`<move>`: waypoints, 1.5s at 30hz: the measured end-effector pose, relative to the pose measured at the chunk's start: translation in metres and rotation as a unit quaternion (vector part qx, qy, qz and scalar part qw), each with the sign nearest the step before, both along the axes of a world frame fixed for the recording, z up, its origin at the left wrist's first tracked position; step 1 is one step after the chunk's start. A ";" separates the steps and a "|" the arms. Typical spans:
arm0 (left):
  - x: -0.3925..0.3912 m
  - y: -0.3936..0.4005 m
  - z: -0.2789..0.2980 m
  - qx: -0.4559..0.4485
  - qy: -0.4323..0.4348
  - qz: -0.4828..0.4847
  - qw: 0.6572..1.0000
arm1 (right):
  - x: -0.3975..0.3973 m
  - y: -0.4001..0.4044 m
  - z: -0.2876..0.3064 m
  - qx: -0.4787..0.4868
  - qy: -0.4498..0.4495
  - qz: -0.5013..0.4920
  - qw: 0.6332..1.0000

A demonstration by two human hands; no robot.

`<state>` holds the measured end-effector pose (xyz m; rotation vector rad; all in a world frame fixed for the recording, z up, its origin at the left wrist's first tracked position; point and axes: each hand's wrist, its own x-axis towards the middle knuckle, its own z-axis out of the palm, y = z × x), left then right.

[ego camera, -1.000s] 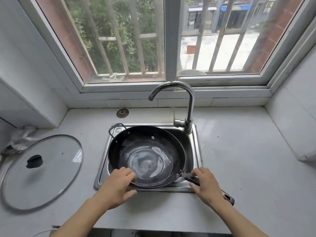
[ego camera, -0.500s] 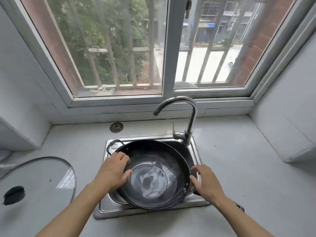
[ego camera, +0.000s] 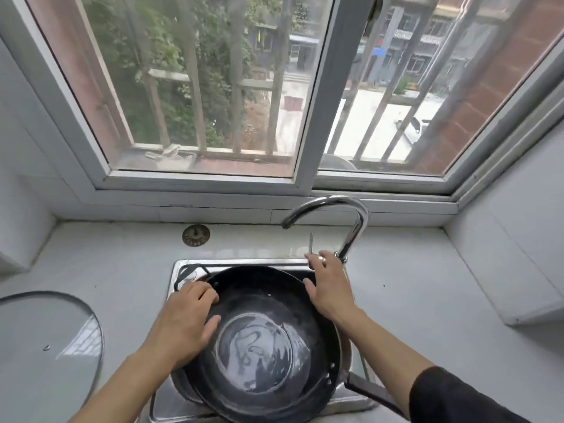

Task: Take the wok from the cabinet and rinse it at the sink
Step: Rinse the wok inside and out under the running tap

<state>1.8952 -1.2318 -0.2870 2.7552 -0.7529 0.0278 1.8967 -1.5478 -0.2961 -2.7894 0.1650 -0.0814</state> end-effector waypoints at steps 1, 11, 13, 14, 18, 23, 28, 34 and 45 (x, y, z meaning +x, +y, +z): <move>0.001 0.001 -0.001 -0.002 -0.003 0.005 1.000 | 0.011 0.001 -0.005 -0.011 0.011 -0.005 1.000; -0.003 -0.006 -0.023 -0.018 -0.001 0.054 0.998 | 0.079 -0.003 -0.046 0.009 0.076 -0.020 0.997; -0.004 -0.005 -0.027 -0.019 0.005 0.064 0.998 | 0.083 -0.007 -0.050 0.006 0.077 -0.014 0.997; -0.004 -0.004 -0.029 -0.017 0.008 0.073 0.997 | 0.084 -0.008 -0.051 0.000 0.080 -0.011 0.997; -0.006 0.004 -0.036 0.058 0.019 0.113 0.992 | 0.084 -0.011 -0.050 -0.044 0.091 0.002 0.995; -0.008 0.009 -0.045 0.112 0.050 0.146 0.982 | 0.081 -0.013 -0.054 -0.065 0.083 0.024 0.994; -0.011 0.011 -0.051 0.102 0.071 0.163 0.979 | 0.081 -0.015 -0.056 -0.073 0.086 0.041 0.993; -0.011 0.011 -0.052 0.083 0.074 0.172 0.979 | 0.082 -0.016 -0.057 -0.080 0.089 0.046 0.992; -0.016 0.008 -0.048 0.060 0.065 0.185 0.979 | 0.081 -0.019 -0.061 -0.119 0.087 0.104 0.984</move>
